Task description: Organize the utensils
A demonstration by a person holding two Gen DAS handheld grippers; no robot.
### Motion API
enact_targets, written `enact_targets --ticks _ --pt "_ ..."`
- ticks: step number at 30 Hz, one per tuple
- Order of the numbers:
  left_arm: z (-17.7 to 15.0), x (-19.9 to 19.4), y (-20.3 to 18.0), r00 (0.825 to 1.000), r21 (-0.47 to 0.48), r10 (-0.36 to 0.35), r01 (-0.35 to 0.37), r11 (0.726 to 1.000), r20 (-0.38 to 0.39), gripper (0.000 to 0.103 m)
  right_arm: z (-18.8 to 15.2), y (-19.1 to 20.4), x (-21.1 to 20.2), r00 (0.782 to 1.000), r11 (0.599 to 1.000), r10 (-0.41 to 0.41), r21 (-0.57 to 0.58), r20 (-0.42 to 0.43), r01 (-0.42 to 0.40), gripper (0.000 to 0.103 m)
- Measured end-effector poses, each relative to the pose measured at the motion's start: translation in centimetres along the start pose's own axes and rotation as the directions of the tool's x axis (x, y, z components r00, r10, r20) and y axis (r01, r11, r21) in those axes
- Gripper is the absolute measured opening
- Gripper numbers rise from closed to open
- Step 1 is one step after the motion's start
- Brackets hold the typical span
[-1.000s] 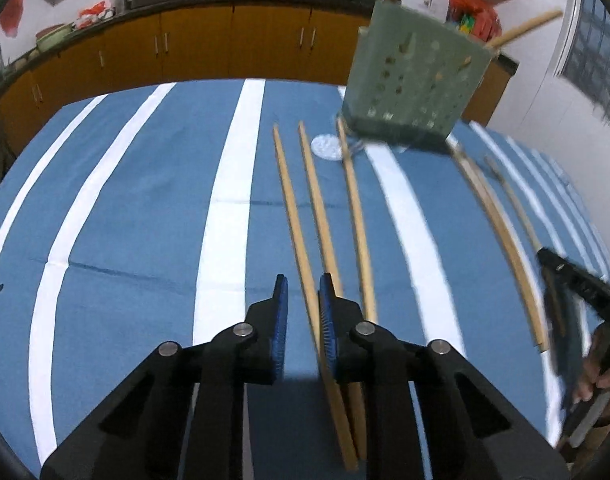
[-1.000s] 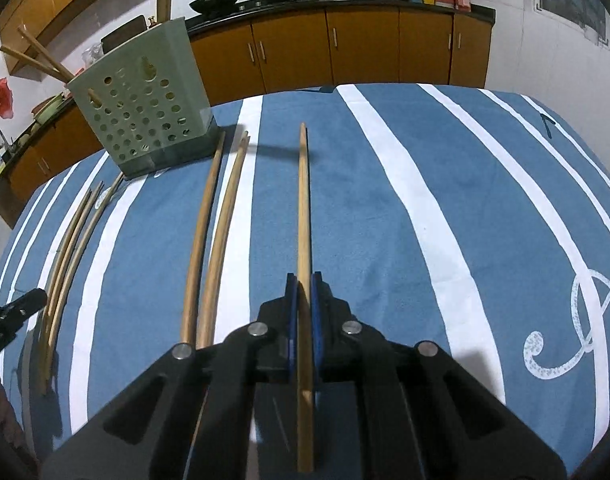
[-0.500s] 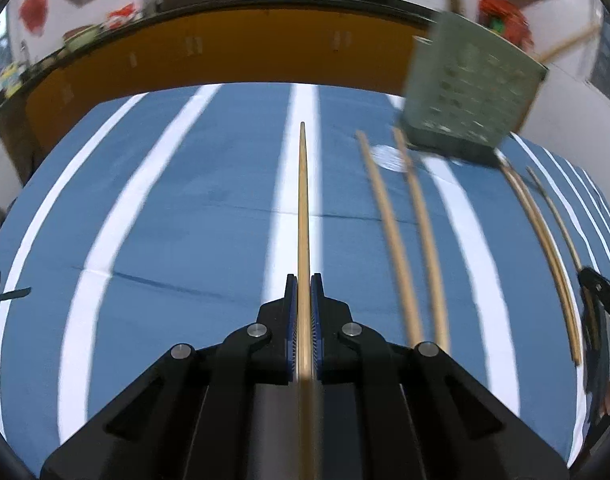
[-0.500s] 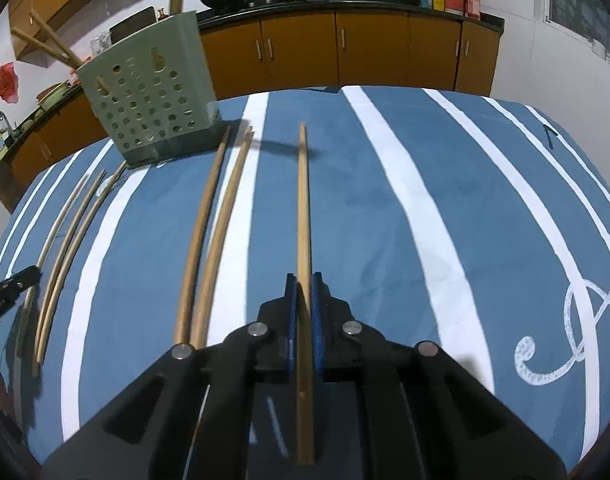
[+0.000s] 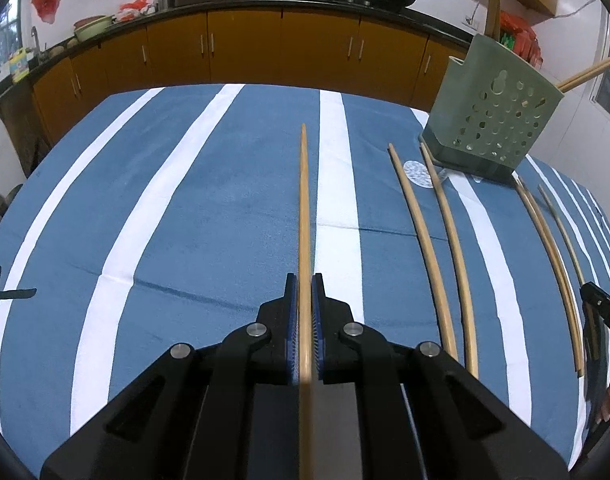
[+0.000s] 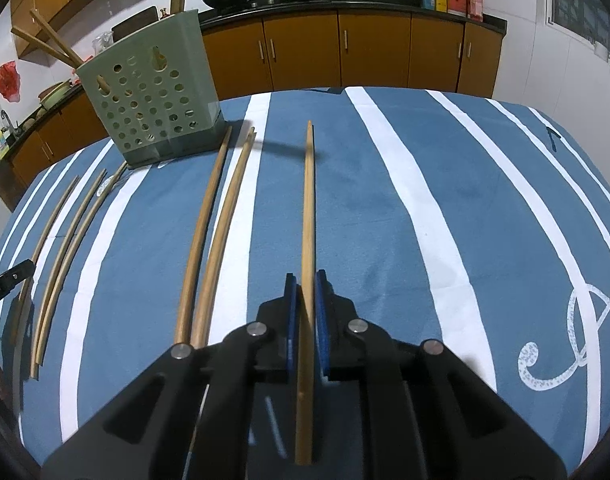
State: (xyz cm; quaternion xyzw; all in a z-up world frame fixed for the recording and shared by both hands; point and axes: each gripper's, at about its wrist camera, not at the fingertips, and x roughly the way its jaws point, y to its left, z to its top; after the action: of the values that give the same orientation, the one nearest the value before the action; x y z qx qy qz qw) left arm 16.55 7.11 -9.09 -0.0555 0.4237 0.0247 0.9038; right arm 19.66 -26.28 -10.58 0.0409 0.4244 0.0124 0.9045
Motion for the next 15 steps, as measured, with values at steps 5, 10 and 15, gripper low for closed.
enact_targets --ticks 5,10,15 --pt "-0.02 0.01 0.06 1.0 -0.003 -0.003 0.003 1.0 0.0 0.009 0.0 0.07 0.03 1.0 1.0 -0.006 -0.004 -0.001 0.006 0.012" --pt "-0.02 0.04 0.1 1.0 -0.002 -0.002 0.002 1.0 0.0 0.009 0.0 0.04 0.03 1.0 1.0 -0.005 -0.004 -0.001 0.005 0.012" --pt "-0.02 0.05 0.12 1.0 -0.006 -0.006 0.006 1.0 0.0 0.009 -0.01 0.09 0.04 1.0 1.0 -0.009 -0.006 -0.001 0.009 0.012"
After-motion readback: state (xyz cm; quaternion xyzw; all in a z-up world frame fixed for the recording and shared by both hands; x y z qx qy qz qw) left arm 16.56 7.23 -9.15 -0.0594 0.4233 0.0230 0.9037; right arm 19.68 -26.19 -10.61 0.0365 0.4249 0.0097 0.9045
